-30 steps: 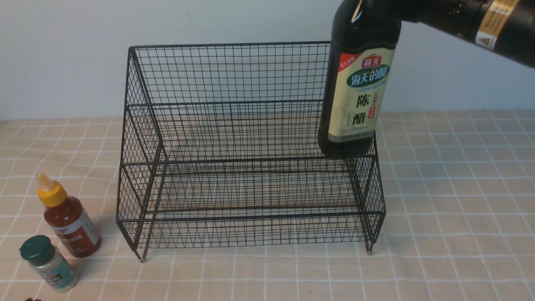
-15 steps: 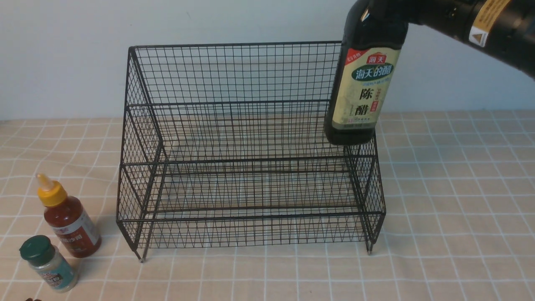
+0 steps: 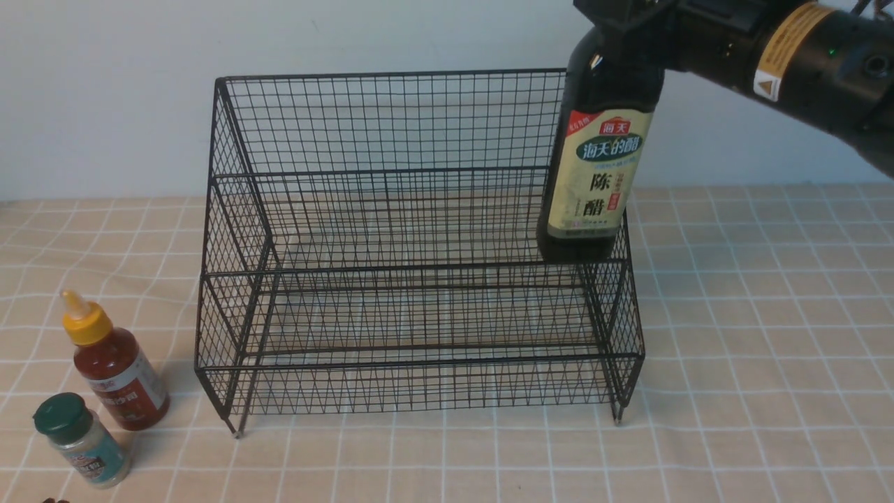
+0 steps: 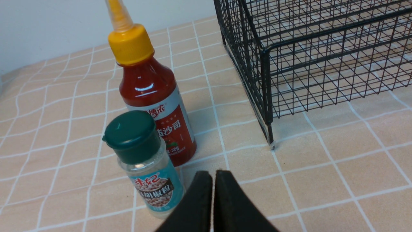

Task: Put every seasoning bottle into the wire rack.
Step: Use the right arm to put the condiment bottle back on the shelf, then use the left arm to grab the condiment bottle farthest to it

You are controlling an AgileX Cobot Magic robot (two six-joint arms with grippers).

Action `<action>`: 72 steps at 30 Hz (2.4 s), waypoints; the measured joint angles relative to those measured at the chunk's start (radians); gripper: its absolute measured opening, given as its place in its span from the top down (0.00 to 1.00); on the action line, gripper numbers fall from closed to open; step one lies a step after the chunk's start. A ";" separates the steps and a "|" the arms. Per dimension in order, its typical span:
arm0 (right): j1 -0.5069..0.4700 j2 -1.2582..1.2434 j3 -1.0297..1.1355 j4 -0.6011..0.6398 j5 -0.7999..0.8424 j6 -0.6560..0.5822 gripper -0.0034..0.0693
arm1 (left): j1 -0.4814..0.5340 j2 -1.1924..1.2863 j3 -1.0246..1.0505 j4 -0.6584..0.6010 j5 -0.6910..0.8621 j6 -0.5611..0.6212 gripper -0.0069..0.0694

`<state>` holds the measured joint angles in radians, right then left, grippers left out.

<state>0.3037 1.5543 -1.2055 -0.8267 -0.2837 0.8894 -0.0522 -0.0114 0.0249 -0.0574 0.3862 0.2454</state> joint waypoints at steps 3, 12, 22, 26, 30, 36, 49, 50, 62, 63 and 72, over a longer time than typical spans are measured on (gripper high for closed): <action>0.000 0.000 0.000 -0.131 0.001 0.092 0.52 | 0.000 0.000 0.000 0.000 0.000 0.000 0.92; 0.001 0.000 0.000 -0.484 -0.009 0.353 0.52 | 0.000 0.000 0.000 0.000 0.000 0.000 0.92; 0.001 0.040 0.000 -0.648 -0.026 0.494 0.52 | 0.000 0.000 0.000 0.000 0.000 0.000 0.92; 0.001 0.041 0.000 -0.655 -0.026 0.498 0.52 | 0.000 0.000 0.000 0.000 0.000 0.000 0.92; 0.001 0.041 0.000 -0.656 -0.026 0.498 0.52 | 0.000 0.000 0.000 0.000 0.000 0.000 0.92; 0.001 0.034 -0.010 -0.642 -0.037 0.501 0.46 | 0.000 0.000 0.000 0.000 0.000 0.000 0.92; 0.003 0.021 -0.015 -0.636 -0.019 0.509 0.41 | 0.000 0.000 0.000 0.000 0.000 0.000 0.92; 0.003 0.017 -0.015 -0.636 -0.010 0.509 0.41 | 0.000 0.000 0.000 0.000 0.000 0.000 0.92; 0.003 -0.250 -0.015 -0.776 -0.036 0.509 0.59 | 0.000 0.000 0.000 0.000 0.000 0.000 0.92; 0.003 -0.280 -0.015 -0.831 -0.041 0.509 0.64 | 0.000 0.000 0.000 0.000 0.000 0.000 0.92; 0.003 -0.460 -0.015 -0.929 0.044 0.361 0.96 | 0.000 0.000 0.000 0.000 0.000 0.000 0.92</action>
<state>0.3067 1.0939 -1.2206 -1.7556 -0.2402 1.2499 -0.0522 -0.0114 0.0249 -0.0574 0.3862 0.2454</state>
